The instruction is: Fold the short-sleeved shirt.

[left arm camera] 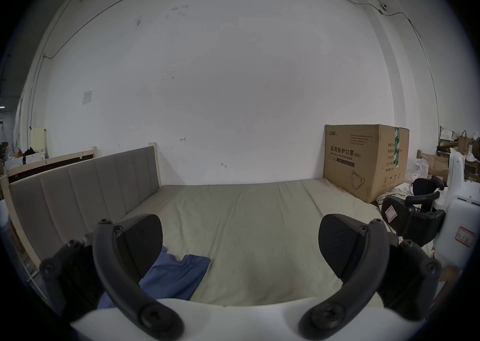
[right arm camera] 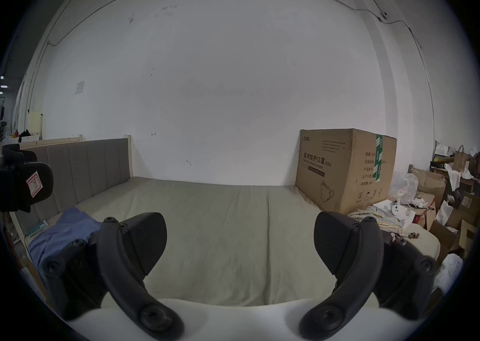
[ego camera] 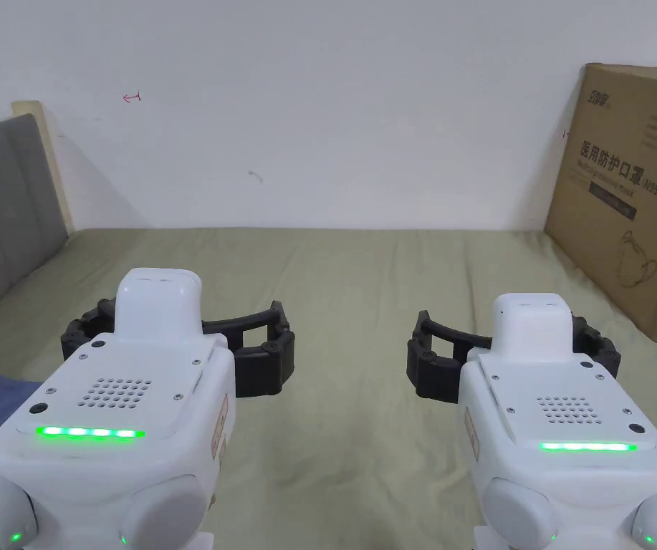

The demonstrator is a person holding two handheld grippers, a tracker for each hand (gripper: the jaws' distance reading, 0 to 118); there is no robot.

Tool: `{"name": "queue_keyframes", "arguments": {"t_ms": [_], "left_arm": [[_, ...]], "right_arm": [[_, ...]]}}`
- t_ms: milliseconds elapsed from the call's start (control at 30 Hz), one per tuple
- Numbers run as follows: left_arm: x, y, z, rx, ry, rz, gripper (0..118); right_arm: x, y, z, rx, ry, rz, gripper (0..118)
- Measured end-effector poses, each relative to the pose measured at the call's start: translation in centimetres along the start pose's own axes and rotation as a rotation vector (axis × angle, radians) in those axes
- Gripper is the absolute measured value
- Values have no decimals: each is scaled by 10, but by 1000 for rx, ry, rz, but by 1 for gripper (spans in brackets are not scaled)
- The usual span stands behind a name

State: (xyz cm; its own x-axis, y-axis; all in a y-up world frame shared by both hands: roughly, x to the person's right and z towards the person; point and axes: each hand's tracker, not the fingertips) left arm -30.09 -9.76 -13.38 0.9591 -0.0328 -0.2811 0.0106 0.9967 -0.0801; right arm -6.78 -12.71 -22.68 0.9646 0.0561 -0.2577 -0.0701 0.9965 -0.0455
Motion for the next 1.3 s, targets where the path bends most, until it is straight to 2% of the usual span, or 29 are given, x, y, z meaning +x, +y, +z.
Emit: {"name": "queue_keyframes", "arguments": {"t_ms": [1300], "left_arm": [[-5,-2,-2,-8,-1,9,118]], "right_arm": [[-1,-1,-1,-9,20,-2,115]]}}
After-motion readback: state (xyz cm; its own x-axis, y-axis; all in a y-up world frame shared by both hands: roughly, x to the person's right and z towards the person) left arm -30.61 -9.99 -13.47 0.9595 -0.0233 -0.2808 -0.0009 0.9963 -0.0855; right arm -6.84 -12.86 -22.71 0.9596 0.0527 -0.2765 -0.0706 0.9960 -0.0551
